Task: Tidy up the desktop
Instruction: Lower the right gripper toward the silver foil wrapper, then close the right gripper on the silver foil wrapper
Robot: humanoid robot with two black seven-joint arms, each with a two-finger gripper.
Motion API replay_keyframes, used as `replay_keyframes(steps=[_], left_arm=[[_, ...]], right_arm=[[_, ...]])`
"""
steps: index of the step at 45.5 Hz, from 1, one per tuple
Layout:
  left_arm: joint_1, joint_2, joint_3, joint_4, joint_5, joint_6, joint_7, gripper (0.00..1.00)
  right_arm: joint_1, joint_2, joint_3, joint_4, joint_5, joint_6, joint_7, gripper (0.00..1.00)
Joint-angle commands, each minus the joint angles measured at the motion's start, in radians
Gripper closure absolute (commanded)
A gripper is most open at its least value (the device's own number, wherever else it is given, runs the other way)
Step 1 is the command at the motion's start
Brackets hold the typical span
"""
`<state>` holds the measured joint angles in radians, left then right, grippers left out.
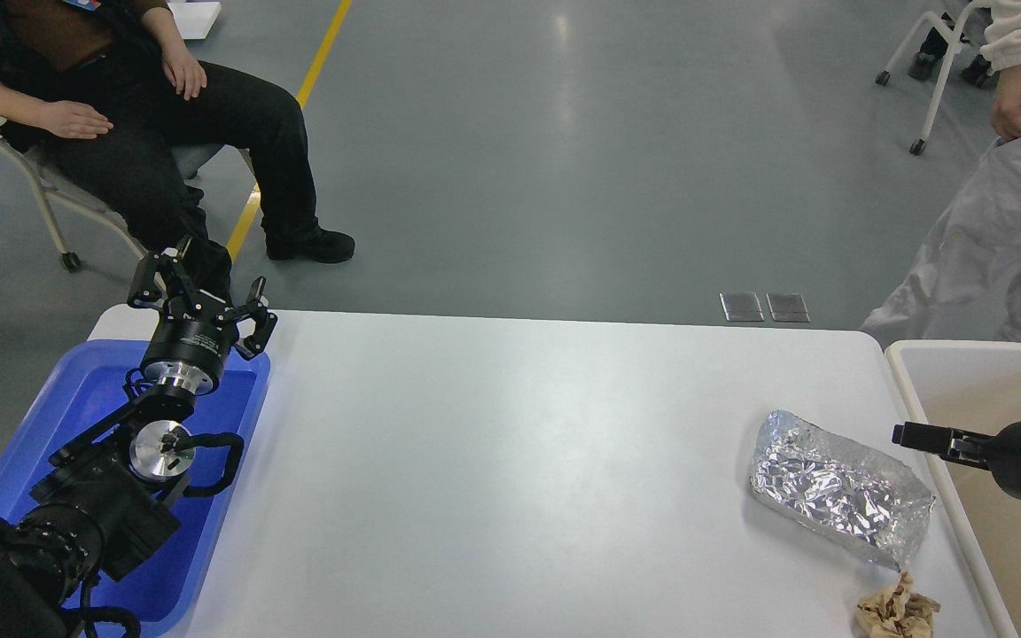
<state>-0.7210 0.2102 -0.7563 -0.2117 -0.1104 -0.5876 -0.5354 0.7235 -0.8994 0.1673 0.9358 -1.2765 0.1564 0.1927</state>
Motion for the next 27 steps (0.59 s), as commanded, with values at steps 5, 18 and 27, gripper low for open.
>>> replay_keyframes(steps=[5, 18, 27], left_arm=[[0.0, 0.0, 0.0, 0.0, 0.0, 0.0, 0.0, 0.0], [0.0, 0.0, 0.0, 0.0, 0.0, 0.0, 0.0, 0.0], [0.0, 0.0, 0.0, 0.0, 0.0, 0.0, 0.0, 0.0]], right_arm=[[-0.033, 0.01, -0.08, -0.034, 0.0, -0.077, 0.002, 0.0], [-0.072, 0.119, -0.086, -0.123, 0.083, -0.092, -0.012, 0.0], [-0.084, 0.154, -0.117, -0.193, 0.083, -0.092, -0.013, 0.01]])
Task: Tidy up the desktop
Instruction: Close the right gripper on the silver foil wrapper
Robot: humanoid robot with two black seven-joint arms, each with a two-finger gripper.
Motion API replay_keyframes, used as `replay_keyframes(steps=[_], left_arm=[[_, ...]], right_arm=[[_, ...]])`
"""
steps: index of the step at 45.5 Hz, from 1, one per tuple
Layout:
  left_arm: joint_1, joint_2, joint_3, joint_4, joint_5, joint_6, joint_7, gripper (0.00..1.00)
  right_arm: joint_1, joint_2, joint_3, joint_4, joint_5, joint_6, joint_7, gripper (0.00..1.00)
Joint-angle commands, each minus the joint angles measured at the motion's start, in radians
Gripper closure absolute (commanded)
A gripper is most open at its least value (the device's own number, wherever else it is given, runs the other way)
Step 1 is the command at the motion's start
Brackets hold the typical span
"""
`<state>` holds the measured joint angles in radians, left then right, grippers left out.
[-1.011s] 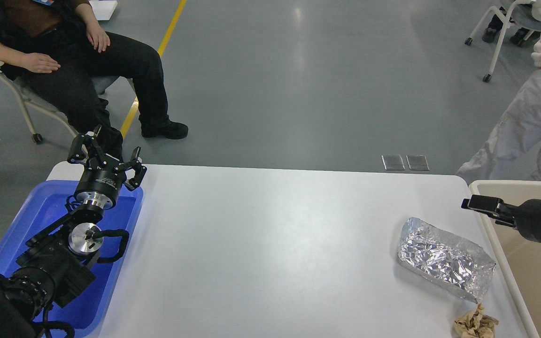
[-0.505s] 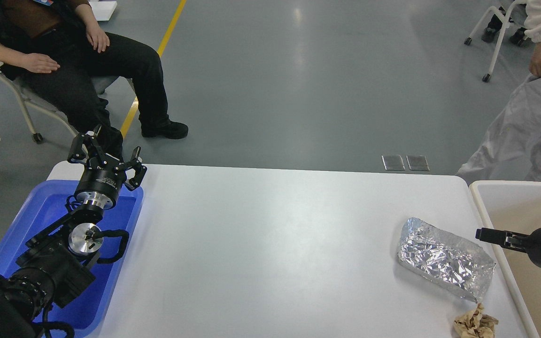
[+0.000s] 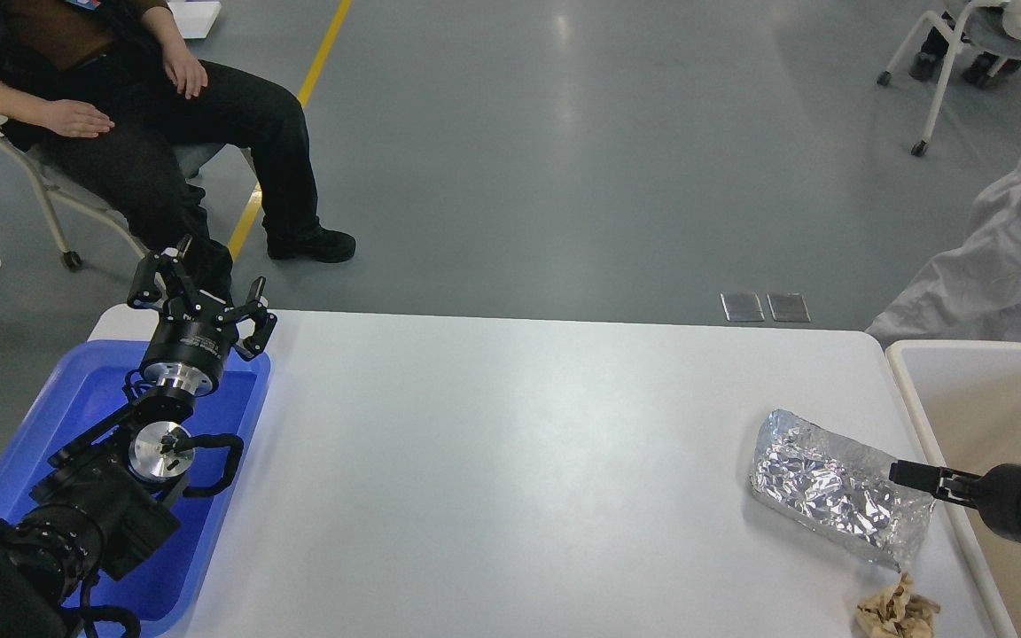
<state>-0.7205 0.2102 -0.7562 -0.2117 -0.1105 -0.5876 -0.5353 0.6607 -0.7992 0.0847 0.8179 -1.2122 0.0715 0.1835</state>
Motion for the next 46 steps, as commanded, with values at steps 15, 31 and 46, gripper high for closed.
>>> replay_keyframes(steps=[15, 31, 46], left_arm=[[-0.001, 0.0, 0.0, 0.0, 0.0, 0.0, 0.0, 0.0], [-0.001, 0.0, 0.0, 0.0, 0.0, 0.0, 0.0, 0.0], [-0.001, 0.0, 0.0, 0.0, 0.0, 0.0, 0.0, 0.0]], right_arm=[[-0.035, 0.058, -0.043, -0.118, 0.019, -0.009, -0.004, 0.01], [-0.053, 0.071, -0.028, -0.106, 0.066, -0.013, -0.003, 0.02], [-0.056, 0.098, -0.026, -0.106, 0.086, -0.03, 0.001, 0.03]])
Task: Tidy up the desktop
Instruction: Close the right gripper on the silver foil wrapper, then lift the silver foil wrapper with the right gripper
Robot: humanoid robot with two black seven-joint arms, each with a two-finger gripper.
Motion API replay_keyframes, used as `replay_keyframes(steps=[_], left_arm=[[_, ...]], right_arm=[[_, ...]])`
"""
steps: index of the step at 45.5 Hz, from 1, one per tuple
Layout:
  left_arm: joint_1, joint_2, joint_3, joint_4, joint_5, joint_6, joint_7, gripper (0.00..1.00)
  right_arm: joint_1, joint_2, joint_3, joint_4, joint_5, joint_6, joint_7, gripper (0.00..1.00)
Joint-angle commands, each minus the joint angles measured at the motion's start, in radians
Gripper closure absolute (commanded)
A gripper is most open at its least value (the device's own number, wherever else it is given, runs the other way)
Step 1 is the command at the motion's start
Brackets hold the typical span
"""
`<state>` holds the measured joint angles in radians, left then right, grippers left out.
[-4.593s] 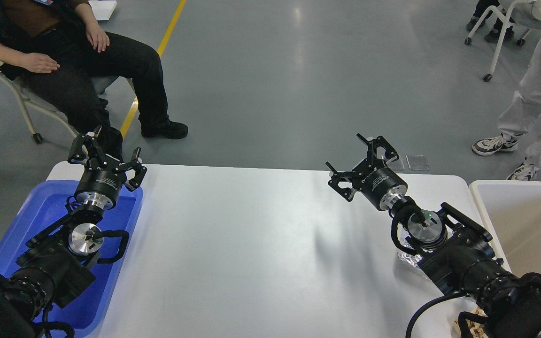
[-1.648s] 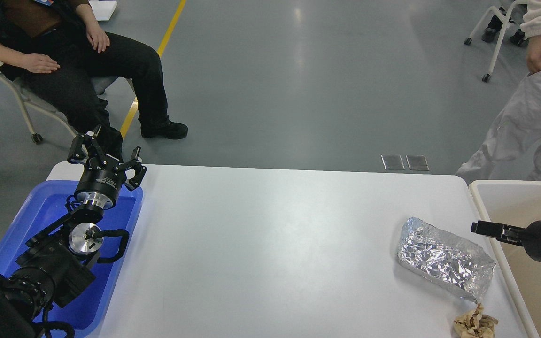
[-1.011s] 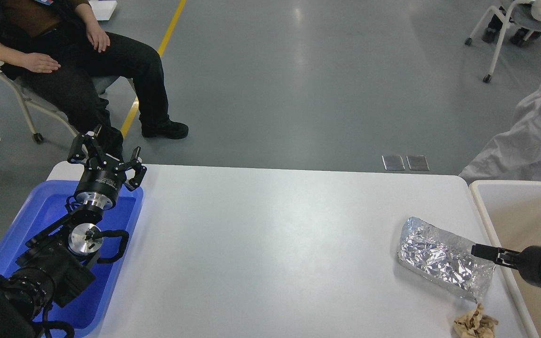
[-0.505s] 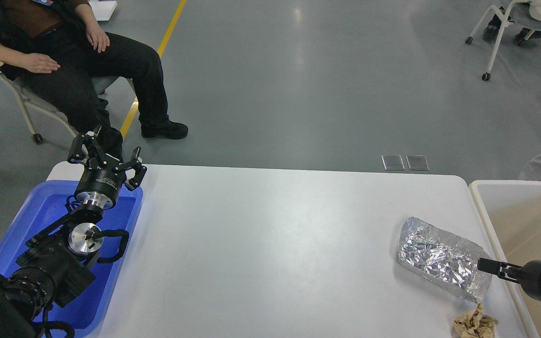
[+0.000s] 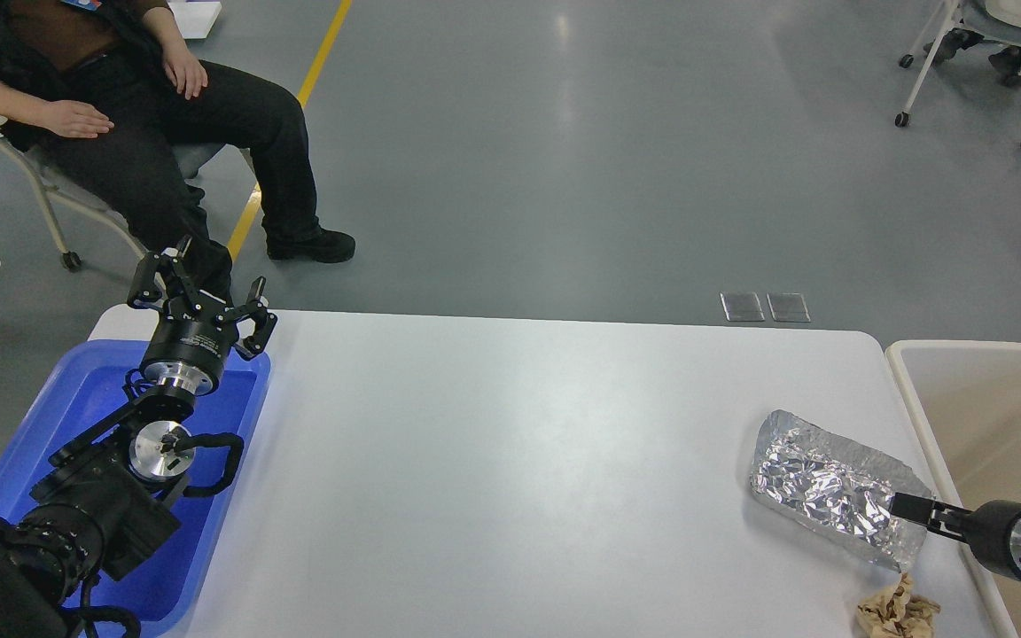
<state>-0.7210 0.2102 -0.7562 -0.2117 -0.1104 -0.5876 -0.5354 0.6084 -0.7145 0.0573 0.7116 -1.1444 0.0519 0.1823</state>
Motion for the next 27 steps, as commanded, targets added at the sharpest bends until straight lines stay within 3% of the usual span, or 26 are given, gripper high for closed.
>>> replay_keyframes(steps=[1, 15, 19, 21, 26, 27], left_arm=[[0.0, 0.0, 0.0, 0.0, 0.0, 0.0, 0.0, 0.0], [0.0, 0.0, 0.0, 0.0, 0.0, 0.0, 0.0, 0.0], [0.0, 0.0, 0.0, 0.0, 0.0, 0.0, 0.0, 0.0], [0.0, 0.0, 0.0, 0.0, 0.0, 0.0, 0.0, 0.0], [0.0, 0.0, 0.0, 0.0, 0.0, 0.0, 0.0, 0.0], [0.0, 0.0, 0.0, 0.0, 0.0, 0.0, 0.0, 0.0]], right_arm=[[-0.004, 0.014, 0.001, 0.0, 0.018, -0.012, 0.003, 0.03], [-0.007, 0.012, 0.001, 0.011, 0.025, -0.009, 0.011, 0.06], [-0.007, 0.012, -0.001, 0.011, 0.025, -0.009, 0.011, 0.16], [-0.007, 0.012, -0.004, 0.011, 0.025, -0.007, 0.011, 0.28], [-0.009, 0.014, -0.024, 0.012, 0.023, -0.001, 0.011, 1.0], [-0.013, 0.014, -0.028, 0.012, 0.023, -0.001, 0.011, 1.0]])
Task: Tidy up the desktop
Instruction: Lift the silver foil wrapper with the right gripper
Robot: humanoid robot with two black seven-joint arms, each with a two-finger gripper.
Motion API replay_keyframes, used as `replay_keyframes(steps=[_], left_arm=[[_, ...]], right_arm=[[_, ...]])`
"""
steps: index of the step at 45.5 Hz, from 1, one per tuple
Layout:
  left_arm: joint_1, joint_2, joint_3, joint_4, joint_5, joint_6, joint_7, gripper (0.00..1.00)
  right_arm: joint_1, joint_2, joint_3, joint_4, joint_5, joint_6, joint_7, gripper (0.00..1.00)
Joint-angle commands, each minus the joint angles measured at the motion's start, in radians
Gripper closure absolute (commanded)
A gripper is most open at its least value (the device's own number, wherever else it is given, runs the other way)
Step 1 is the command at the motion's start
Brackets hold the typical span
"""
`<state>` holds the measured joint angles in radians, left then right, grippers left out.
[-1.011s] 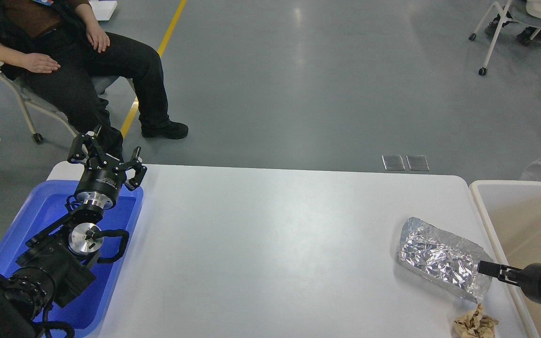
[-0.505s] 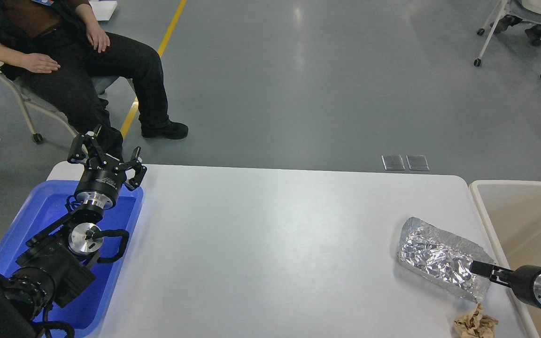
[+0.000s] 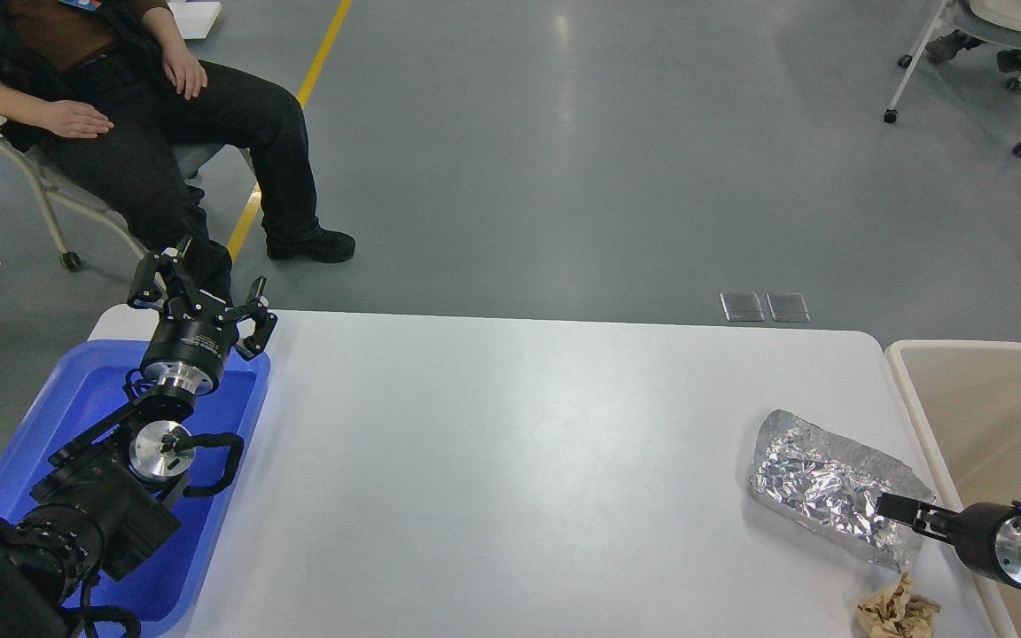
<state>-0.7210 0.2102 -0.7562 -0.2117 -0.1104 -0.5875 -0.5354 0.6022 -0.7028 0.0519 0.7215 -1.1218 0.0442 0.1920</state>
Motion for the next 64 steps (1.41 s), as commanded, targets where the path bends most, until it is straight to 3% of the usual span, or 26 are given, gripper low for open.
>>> replay_keyframes(steps=[1, 8, 14, 44, 53, 64], left_arm=[[0.0, 0.0, 0.0, 0.0, 0.0, 0.0, 0.0, 0.0], [0.0, 0.0, 0.0, 0.0, 0.0, 0.0, 0.0, 0.0], [0.0, 0.0, 0.0, 0.0, 0.0, 0.0, 0.0, 0.0], [0.0, 0.0, 0.0, 0.0, 0.0, 0.0, 0.0, 0.0], [0.0, 0.0, 0.0, -0.002, 0.0, 0.0, 0.0, 0.0], [0.0, 0.0, 0.0, 0.0, 0.0, 0.0, 0.0, 0.0]], right_arm=[[-0.009, 0.003, -0.027, 0.003, 0.0, 0.006, 0.001, 1.0], [-0.012, 0.002, -0.02, 0.003, 0.002, -0.006, 0.004, 1.0], [-0.012, -0.003, -0.015, 0.003, 0.002, -0.006, 0.044, 1.0], [0.005, -0.027, -0.012, 0.033, 0.172, 0.026, 0.11, 1.0], [0.068, -0.147, -0.012, 0.177, 0.327, 0.103, 0.107, 1.0], [0.226, -0.371, -0.02, 0.318, 0.339, 0.223, 0.086, 1.0]])
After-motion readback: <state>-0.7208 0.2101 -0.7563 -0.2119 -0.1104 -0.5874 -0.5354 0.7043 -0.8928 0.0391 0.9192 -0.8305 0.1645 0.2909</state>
